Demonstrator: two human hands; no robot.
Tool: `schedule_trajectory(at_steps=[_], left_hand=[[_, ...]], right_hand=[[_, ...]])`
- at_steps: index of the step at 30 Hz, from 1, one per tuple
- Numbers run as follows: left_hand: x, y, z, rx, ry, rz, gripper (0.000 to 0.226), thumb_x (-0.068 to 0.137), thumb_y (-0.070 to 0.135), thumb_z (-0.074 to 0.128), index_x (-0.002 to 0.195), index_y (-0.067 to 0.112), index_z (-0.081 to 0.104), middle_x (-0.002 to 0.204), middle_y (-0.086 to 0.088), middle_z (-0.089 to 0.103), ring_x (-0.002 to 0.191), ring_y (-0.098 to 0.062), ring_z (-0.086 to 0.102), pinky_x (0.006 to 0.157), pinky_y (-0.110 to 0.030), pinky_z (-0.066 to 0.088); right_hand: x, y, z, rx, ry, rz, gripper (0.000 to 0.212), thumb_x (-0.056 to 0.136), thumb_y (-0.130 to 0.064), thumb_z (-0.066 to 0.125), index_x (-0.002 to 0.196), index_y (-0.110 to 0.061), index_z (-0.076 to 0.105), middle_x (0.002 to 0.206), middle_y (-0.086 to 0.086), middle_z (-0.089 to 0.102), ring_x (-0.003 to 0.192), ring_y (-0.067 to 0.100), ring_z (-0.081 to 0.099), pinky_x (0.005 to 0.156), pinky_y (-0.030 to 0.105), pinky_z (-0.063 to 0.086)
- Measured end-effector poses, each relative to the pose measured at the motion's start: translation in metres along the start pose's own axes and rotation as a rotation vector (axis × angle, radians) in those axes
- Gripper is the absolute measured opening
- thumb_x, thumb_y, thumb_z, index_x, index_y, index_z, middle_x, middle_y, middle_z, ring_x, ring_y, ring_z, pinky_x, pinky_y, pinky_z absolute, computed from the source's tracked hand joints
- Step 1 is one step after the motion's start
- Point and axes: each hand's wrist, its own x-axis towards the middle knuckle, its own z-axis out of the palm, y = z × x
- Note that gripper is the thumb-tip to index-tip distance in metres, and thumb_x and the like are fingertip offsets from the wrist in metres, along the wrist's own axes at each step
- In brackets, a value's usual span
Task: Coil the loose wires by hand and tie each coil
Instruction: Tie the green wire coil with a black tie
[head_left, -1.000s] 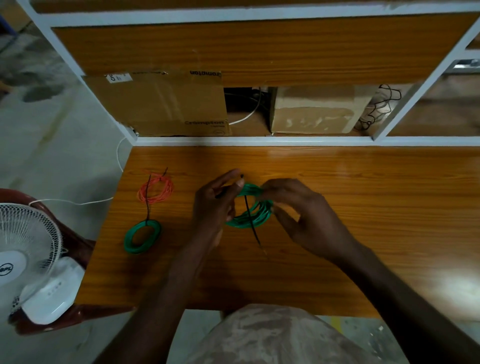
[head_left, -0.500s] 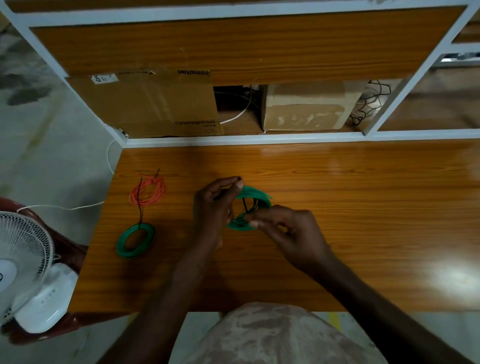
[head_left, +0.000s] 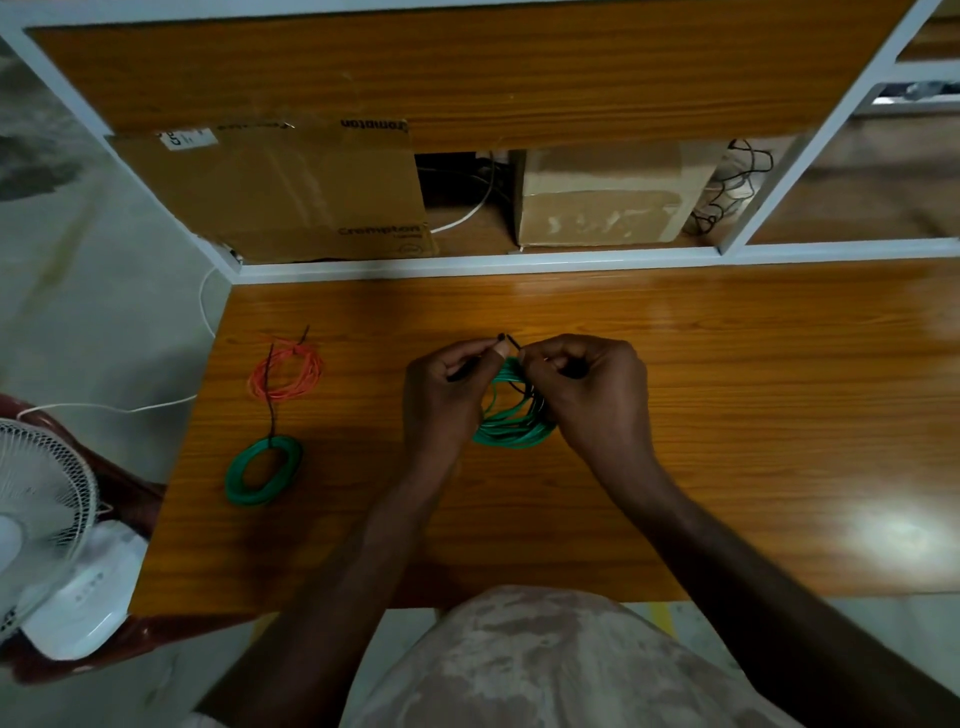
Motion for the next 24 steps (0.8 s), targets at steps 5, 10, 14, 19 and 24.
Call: schedule_trajectory(at_steps=[5,10,14,19,24], left_hand=[[0.0,-0.001,0.0,-0.026,-0.005,-0.025,0.017,0.095,0.026,0.081,0.107,0.014,0.085,0.057,0.013,0.067,0.049,0.004,0.056,0.054,-0.02,0.041],[0.001,0.002,0.0,-0.018,-0.017,-0.019,0.015,0.095,0.027,0.081,0.107,0.019,0.085,0.063,0.012,0.07,0.052,0.003,0.059,0.056,-0.018,0.043],[0.0,0.006,-0.001,0.0,-0.025,0.017,0.015,0.096,0.024,0.079,0.108,0.017,0.084,0.082,0.005,0.079,0.054,0.004,0.061,0.056,-0.014,0.044],[0.0,0.009,0.0,0.03,-0.034,0.063,0.01,0.096,0.024,0.079,0.105,0.022,0.084,0.089,0.009,0.082,0.066,0.003,0.068,0.061,-0.014,0.047],[-0.002,0.013,0.001,0.036,-0.048,0.113,0.009,0.096,0.02,0.08,0.101,0.028,0.082,0.091,0.012,0.081,0.071,0.003,0.071,0.063,-0.012,0.048]], right_hand=[[0.002,-0.002,0.0,-0.063,0.011,-0.037,0.014,0.097,-0.024,0.077,0.086,-0.018,0.082,0.068,-0.006,0.075,0.058,0.006,0.071,0.053,0.032,0.056],[0.002,-0.003,0.0,-0.098,0.006,-0.076,0.014,0.097,-0.025,0.078,0.085,-0.019,0.082,0.071,-0.004,0.076,0.064,0.007,0.072,0.056,0.037,0.055],[0.002,-0.004,0.0,-0.102,0.001,-0.08,0.014,0.098,-0.026,0.078,0.087,-0.018,0.082,0.071,-0.004,0.075,0.063,0.007,0.071,0.057,0.038,0.055],[0.002,-0.005,0.0,-0.101,0.007,-0.09,0.014,0.098,-0.025,0.078,0.086,-0.02,0.082,0.072,-0.004,0.076,0.065,0.009,0.072,0.057,0.04,0.054],[0.0,-0.006,-0.002,-0.089,0.03,-0.112,0.013,0.098,-0.024,0.078,0.086,-0.029,0.079,0.068,-0.004,0.073,0.063,0.01,0.07,0.054,0.036,0.053]])
